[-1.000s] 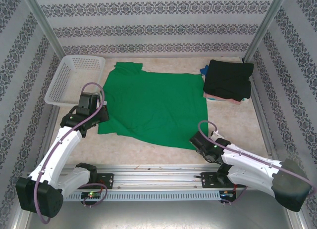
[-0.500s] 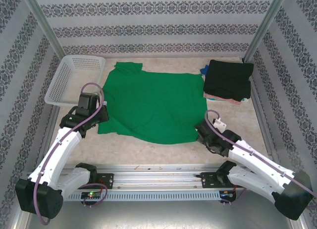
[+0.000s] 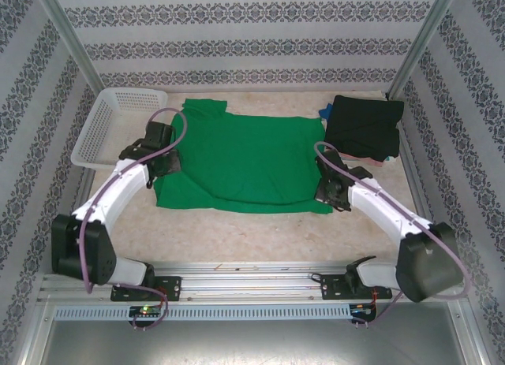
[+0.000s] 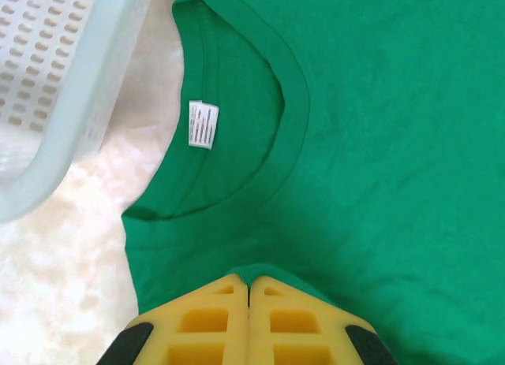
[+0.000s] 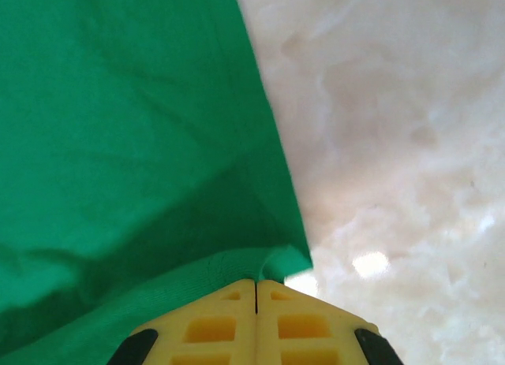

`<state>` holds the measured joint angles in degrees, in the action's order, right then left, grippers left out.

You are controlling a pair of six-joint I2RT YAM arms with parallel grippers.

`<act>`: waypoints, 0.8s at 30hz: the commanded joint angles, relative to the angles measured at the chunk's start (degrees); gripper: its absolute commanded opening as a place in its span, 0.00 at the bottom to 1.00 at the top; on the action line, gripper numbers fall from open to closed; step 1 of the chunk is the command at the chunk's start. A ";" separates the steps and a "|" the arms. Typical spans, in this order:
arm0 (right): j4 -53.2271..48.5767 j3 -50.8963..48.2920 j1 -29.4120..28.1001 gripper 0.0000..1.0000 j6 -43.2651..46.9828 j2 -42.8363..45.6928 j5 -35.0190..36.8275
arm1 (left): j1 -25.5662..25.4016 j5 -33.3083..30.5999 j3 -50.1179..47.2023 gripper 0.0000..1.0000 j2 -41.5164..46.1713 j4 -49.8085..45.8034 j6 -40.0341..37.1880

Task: Fold and stack the t-shirts

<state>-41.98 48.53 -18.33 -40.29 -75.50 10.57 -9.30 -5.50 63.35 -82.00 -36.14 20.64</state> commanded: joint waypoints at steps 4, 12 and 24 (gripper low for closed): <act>4.91 8.59 4.23 0.00 8.45 -10.01 -1.83 | 0.66 -2.40 10.30 0.00 -8.98 1.68 -3.47; 5.22 18.10 6.26 0.00 11.19 -21.01 -2.83 | 0.93 -4.62 19.77 0.00 -18.77 -1.56 -4.96; 1.59 26.95 7.43 0.00 14.45 -25.49 -1.50 | 2.95 -7.65 23.88 0.00 -23.27 -5.86 -4.79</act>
<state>-37.98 73.63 -11.51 -27.31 -102.45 7.29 -7.70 -10.09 85.49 -105.41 -38.26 16.64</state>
